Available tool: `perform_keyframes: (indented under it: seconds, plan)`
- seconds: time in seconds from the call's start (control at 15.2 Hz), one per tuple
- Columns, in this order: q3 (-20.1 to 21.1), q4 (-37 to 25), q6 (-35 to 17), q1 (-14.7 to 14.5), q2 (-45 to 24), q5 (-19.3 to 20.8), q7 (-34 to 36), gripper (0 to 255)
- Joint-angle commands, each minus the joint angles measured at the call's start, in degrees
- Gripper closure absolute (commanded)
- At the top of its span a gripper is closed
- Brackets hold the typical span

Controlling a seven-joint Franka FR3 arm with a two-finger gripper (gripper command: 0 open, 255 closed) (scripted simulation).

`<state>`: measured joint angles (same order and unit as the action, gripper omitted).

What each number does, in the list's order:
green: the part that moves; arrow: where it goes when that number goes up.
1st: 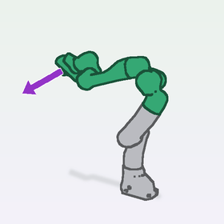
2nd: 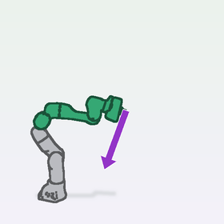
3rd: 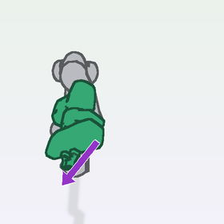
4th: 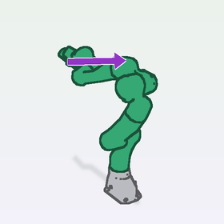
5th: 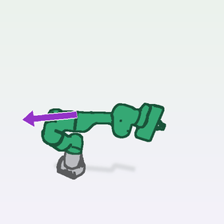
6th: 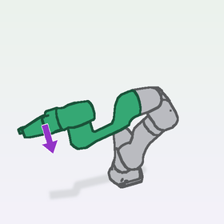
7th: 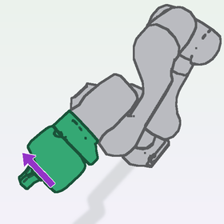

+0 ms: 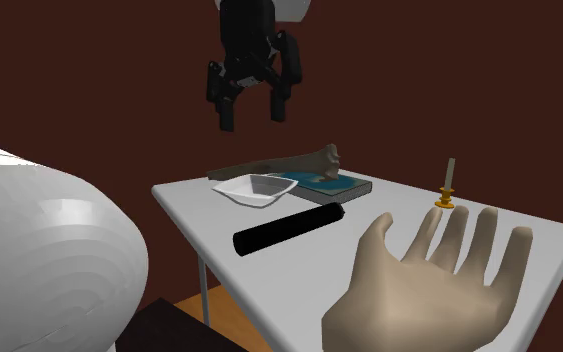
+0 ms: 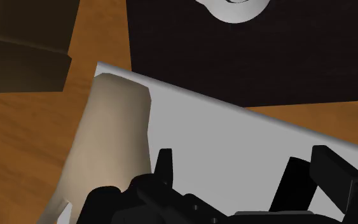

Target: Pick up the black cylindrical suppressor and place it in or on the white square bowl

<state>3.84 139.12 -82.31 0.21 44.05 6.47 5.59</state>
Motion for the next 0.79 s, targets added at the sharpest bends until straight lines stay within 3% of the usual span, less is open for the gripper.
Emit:
perform_keyframes:
  seconds: [0.0,0.73]
  plan:
    - [0.0,0.0,0.0,0.0,0.0,0.0,0.0,0]
    - [-0.1,8.6,-28.1,0.2,-12.4,-4.6,5.9,0]
